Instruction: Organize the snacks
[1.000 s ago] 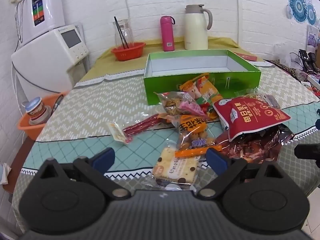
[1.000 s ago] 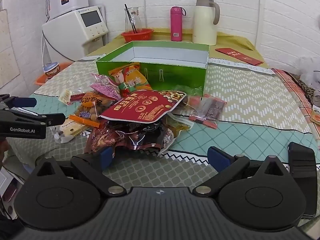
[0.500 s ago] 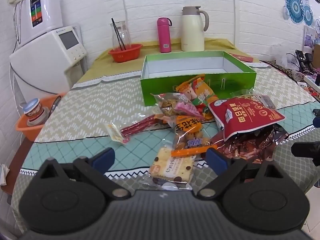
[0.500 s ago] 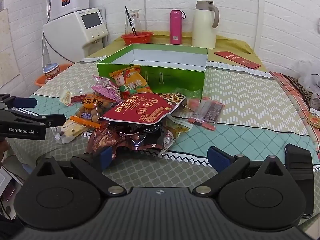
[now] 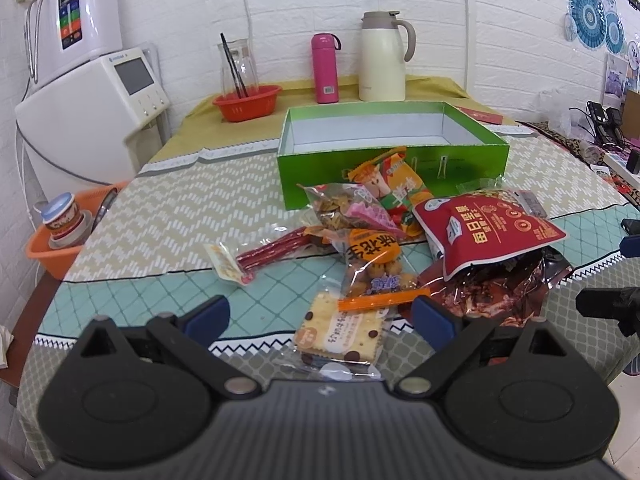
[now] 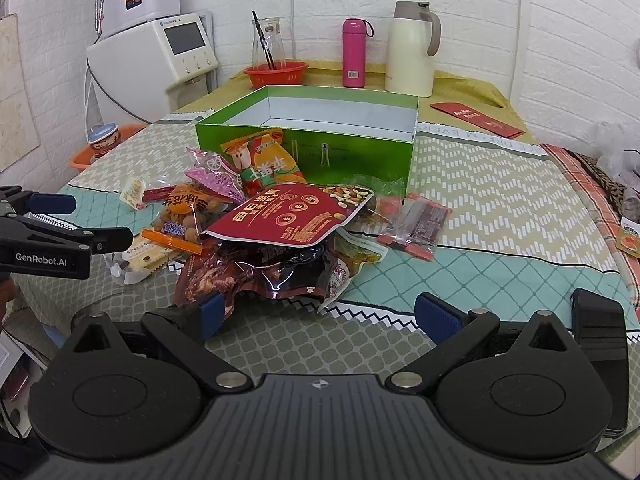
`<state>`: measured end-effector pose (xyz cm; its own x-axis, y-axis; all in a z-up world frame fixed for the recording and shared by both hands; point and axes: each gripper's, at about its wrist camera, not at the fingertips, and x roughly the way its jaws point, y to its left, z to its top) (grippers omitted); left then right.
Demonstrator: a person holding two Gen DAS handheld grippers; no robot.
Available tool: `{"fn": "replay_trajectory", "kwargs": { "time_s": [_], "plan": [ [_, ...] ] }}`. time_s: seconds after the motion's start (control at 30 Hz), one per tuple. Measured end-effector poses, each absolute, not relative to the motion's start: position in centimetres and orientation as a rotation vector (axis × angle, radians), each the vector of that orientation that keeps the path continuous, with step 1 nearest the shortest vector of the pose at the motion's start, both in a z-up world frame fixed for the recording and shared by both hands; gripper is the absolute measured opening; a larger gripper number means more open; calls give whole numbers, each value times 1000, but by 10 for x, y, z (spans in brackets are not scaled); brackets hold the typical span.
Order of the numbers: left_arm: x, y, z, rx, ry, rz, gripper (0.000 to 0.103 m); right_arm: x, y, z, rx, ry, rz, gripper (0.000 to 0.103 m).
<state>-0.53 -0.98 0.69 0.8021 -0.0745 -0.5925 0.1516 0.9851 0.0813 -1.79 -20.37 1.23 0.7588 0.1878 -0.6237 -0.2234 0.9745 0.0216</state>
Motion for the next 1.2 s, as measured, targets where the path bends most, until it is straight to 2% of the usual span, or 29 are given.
{"fn": "replay_trajectory", "kwargs": {
  "time_s": [1.2],
  "plan": [
    [-2,-11,2,113,655,-137,93,-17,-201,9,-69,680,231,103]
  ]
}}
